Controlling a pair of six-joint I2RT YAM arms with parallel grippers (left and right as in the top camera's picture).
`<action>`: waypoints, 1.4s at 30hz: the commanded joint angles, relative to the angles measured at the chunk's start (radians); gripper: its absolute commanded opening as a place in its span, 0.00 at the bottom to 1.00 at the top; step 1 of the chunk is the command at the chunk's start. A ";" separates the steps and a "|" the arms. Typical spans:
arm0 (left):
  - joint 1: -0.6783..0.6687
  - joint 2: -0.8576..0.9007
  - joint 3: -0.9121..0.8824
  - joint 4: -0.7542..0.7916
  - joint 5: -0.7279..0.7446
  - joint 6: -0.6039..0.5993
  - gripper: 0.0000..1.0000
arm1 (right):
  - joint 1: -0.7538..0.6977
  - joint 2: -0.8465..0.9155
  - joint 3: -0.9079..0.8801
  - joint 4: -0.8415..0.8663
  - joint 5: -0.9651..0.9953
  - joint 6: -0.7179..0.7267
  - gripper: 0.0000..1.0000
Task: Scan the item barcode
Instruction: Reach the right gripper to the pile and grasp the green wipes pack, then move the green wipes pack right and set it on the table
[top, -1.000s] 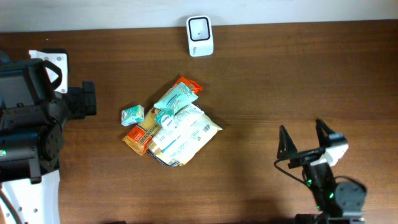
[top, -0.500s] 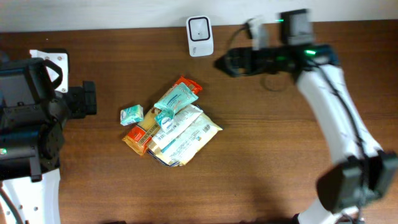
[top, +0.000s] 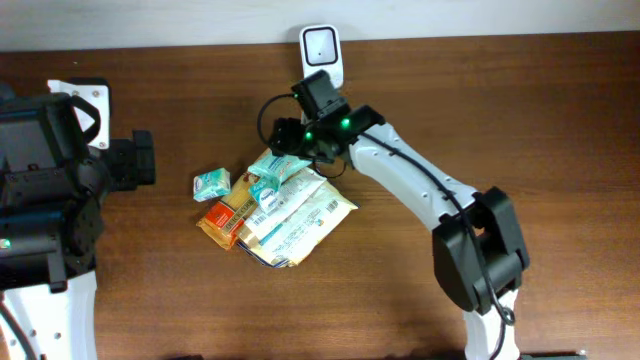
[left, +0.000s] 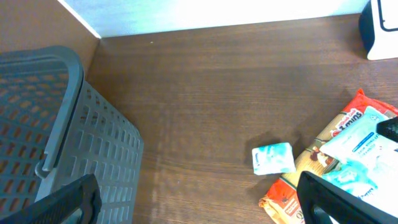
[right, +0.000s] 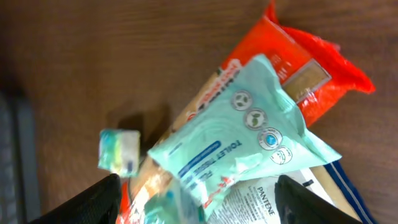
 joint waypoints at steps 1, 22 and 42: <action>0.004 -0.004 0.002 0.001 0.000 -0.016 0.99 | 0.004 0.064 0.019 -0.002 0.065 0.103 0.75; 0.004 -0.004 0.002 -0.001 0.000 -0.016 0.99 | 0.000 -0.032 0.080 -0.046 -0.097 -0.452 0.04; 0.004 -0.004 0.002 -0.001 0.000 -0.016 0.99 | 0.002 0.079 0.111 -0.579 0.851 -0.478 0.04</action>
